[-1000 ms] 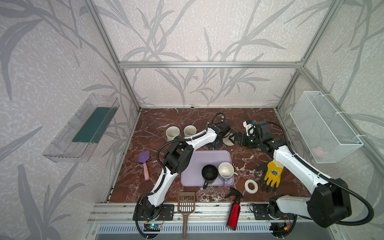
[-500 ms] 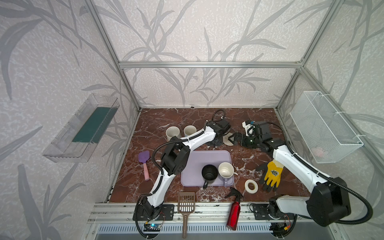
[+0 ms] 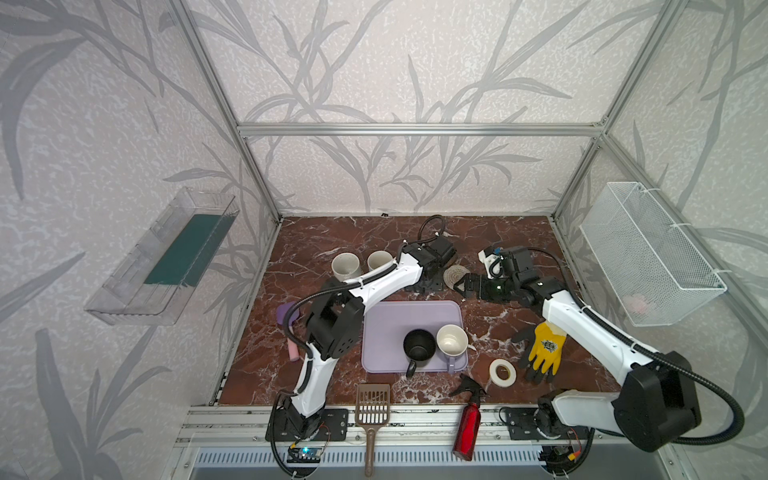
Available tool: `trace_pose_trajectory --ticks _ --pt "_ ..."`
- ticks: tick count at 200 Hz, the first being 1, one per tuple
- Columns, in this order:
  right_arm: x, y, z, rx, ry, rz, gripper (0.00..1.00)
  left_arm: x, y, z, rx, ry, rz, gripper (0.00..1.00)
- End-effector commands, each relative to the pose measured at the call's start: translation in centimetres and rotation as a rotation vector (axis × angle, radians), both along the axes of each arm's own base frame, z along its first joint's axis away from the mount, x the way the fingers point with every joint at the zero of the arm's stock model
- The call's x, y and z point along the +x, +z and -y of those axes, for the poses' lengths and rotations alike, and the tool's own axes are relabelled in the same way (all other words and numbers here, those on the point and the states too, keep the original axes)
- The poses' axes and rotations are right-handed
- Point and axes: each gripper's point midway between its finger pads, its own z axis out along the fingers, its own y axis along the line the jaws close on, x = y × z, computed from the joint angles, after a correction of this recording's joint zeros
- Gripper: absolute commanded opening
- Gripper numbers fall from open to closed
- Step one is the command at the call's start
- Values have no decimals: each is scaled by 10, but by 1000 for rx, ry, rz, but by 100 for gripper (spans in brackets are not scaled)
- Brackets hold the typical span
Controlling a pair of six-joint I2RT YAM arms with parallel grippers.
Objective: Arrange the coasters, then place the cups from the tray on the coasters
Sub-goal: 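Open left gripper and raise it off the beige mug, then move right gripper over the black mug while left gripper draws back toward tray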
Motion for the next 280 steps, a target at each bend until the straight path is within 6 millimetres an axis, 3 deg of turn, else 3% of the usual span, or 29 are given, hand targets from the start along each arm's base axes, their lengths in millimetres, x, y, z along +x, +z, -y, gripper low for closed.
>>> trace_pose_trajectory --ticks 1,36,79,102,117,141,176,217,231,253,280 --pt "-18 18 4 -39 35 58 99 -7 50 10 -165 -20 82 90" --pt "-45 28 8 -47 61 84 99 -23 78 1 -258 -48 134 91" --pt "-88 36 -9 -136 170 119 97 -46 112 2 -529 -123 189 91" --pt "-105 36 -24 -140 216 115 94 -59 118 -5 -544 -164 168 91" --pt "-116 32 -34 -165 253 94 92 -66 116 -11 -529 -164 148 91" --pt "-133 30 -48 -200 287 106 86 -71 120 -15 -679 -144 144 90" --pt "-161 21 -71 -223 344 97 82 -79 106 -59 -509 -71 161 89" --pt "-187 8 -91 -242 364 66 80 -99 101 -86 -506 -52 137 87" --pt "-193 6 -100 -245 376 70 80 -106 96 -93 -510 -23 109 87" --pt "-200 -1 -113 -267 388 59 80 -113 102 -87 -653 -20 70 87" --pt "-206 -5 -126 -291 412 61 80 -118 92 -110 -543 14 72 86"
